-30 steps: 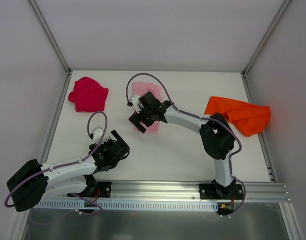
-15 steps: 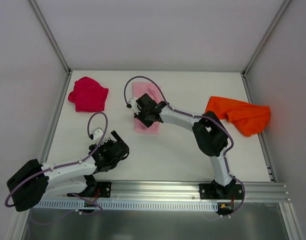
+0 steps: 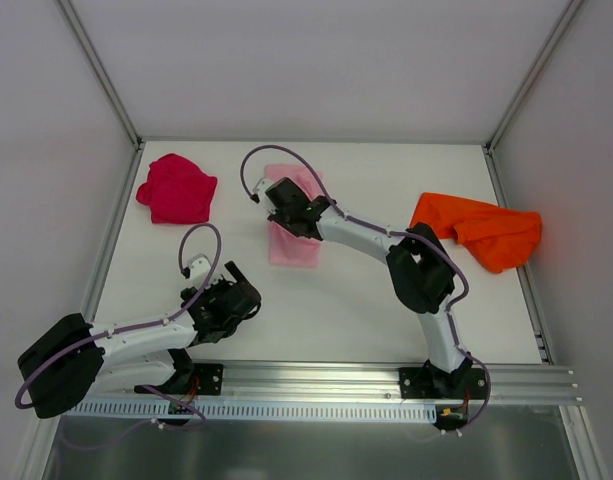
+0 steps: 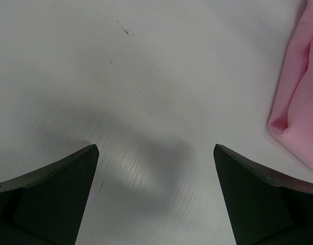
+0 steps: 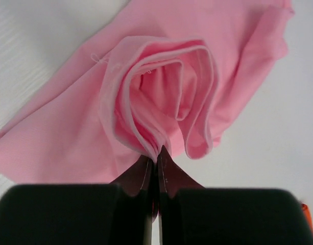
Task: Fold and stack the t-shirts
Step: Fold the folded rectangular tshirt in 1/3 of the way
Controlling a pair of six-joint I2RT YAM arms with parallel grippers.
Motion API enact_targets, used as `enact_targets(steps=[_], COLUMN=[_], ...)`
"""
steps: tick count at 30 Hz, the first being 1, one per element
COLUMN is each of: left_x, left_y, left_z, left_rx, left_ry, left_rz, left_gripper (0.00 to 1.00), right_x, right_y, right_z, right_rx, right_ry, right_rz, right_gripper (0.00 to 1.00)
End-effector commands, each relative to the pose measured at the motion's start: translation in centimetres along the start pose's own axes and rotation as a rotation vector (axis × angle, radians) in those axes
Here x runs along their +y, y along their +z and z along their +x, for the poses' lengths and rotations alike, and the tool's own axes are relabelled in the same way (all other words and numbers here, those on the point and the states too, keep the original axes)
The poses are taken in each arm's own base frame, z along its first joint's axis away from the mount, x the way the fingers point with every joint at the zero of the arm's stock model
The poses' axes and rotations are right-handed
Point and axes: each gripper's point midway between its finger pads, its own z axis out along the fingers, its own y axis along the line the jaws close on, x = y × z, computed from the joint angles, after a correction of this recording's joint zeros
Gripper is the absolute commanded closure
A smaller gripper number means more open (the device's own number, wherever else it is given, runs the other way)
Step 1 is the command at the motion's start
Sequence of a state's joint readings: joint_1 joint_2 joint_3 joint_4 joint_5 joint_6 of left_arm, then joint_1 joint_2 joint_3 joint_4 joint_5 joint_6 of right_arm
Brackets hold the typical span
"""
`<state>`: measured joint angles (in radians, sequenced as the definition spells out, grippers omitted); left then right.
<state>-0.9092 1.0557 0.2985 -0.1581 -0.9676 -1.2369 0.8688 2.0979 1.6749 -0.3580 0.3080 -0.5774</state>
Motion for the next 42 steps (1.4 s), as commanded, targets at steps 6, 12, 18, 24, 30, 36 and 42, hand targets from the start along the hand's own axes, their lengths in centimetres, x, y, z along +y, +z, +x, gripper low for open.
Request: enact_targets(steps=[6,12,18,24,30,36,42], left_x=[0.2,0.5,1.0,0.9,0.6,1.4,0.9], left_y=[0.1,0.1,0.1,0.1,-0.1,-0.2,-0.8], left_z=[0.0,0.2,0.6,0.6,0.4,-0.2,-1.8], left_rx=[-0.012,-0.003,0.005,0.007,0.005,-0.020,-0.050], left_ry=[-0.005,-0.002,0.004,0.010,-0.003,-0.066,-0.103], left_rz=[0.004,0.001,-0.005,0.004,0.019,0.003,0.028], left_gripper=[0.01,0.01,0.01,0.01,0.01,0.01,0.01], right_x=[-4.8,-6.9,-8.5,-7.4,-2.5,-1.2,0.6], right_y=[0.1,1.2,0.7,-2.2,-8.7,-11.6,-9.7], right_z=[-2.5,-3.6,-4.9,-4.6,-2.4,0.0,1.3], right_rx=[-0.048,-0.072,-0.144,-0.178,-0.184,-0.175,-0.124], right_ry=[-0.053,-0.082,-0.067,-0.066,-0.049,-0.027,-0.012], right_rz=[0.265,0.399,0.504,0.496,0.228,0.126,0.041], right_gripper=[0.99,0.42,0.00,0.00,0.00,0.00,0.00])
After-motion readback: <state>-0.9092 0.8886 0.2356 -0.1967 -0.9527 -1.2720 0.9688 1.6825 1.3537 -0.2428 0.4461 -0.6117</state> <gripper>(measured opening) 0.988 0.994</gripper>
